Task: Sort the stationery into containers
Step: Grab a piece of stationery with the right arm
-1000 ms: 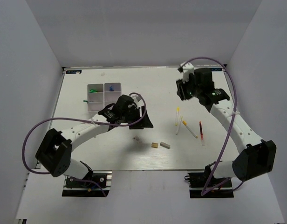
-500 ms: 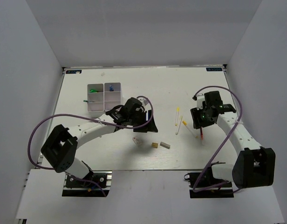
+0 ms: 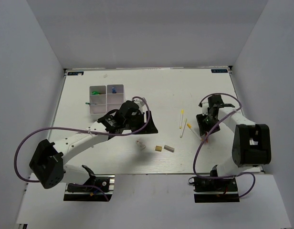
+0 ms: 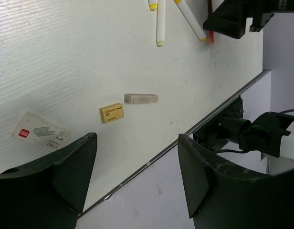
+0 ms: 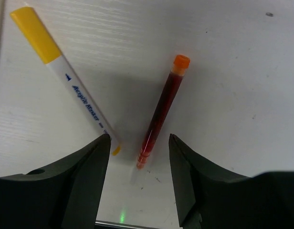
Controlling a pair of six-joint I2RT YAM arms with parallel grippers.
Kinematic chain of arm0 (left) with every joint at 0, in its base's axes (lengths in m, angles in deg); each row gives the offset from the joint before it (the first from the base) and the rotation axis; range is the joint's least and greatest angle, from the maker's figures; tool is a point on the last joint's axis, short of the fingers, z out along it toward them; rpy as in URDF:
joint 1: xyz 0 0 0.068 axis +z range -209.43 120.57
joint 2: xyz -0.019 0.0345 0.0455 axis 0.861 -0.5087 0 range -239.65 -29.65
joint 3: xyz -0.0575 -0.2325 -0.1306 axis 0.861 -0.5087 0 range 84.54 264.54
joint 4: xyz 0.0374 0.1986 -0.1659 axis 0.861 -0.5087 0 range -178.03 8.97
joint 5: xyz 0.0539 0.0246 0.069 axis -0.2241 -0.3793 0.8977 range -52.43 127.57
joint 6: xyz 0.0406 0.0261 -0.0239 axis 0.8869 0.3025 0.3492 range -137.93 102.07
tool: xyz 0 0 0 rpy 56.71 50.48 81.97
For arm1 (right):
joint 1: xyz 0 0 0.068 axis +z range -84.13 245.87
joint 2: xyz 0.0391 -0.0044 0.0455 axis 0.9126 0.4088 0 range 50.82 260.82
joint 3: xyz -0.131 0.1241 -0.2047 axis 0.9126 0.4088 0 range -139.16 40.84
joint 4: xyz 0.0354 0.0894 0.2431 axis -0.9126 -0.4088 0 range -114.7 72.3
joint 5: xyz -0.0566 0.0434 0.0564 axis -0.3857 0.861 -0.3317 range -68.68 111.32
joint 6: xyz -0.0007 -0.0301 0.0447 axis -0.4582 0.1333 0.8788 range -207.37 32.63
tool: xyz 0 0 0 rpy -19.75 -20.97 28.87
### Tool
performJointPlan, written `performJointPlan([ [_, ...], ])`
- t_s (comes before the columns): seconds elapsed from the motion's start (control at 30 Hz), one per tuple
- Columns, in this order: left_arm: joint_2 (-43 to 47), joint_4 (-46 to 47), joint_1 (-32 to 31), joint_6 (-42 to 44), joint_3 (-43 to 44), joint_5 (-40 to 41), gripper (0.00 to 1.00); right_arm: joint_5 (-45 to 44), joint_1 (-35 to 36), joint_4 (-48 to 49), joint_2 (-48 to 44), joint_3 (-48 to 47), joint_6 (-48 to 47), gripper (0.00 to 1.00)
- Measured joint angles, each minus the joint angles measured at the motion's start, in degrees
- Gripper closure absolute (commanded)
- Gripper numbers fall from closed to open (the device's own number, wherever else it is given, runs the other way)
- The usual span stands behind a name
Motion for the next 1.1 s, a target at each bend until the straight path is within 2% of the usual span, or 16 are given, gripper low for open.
performJointPlan([
  [0.3,6.8,-4.1,0.0,-1.7,-2.0,4.4,0.22,-2.1,-1.4,2.4,7.7,-3.8,-0.1,0.43],
  [0.4,10.1,-5.2,0.0,-2.6,-3.4,5.7,0.22,-2.3,-2.1,2.4,9.4,-5.6,-0.1,0.49],
  [0.57,14.5,-7.8,0.0,-4.5,-5.8,7.5,0.21,-2.1,-2.5,1.7,12.7,-9.4,-0.3,0.71],
  [0.63,16.3,-8.7,0.0,-5.2,-6.9,8.2,0.21,-1.6,-2.6,1.7,13.1,-10.0,-0.5,0.75],
  [0.67,17.3,-9.1,0.0,-5.6,-7.6,8.5,0.21,-1.4,-2.6,1.7,13.1,-10.0,-0.6,0.82],
  [0.8,21.4,-10.8,0.0,-7.1,-10.4,9.6,0.21,0.2,-2.8,1.3,13.1,-10.0,-1.3,0.98],
  [0.97,24.3,-12.0,0.0,-8.8,-13.3,10.1,0.21,7.6,-2.9,-3.8,13.6,-12.4,-3.2,1.00],
  [1.1,24.9,-13.7,0.0,-10.5,-15.3,10.6,0.21,16.8,-2.7,-10.6,14.8,-24.6,-5.7,1.00],
])
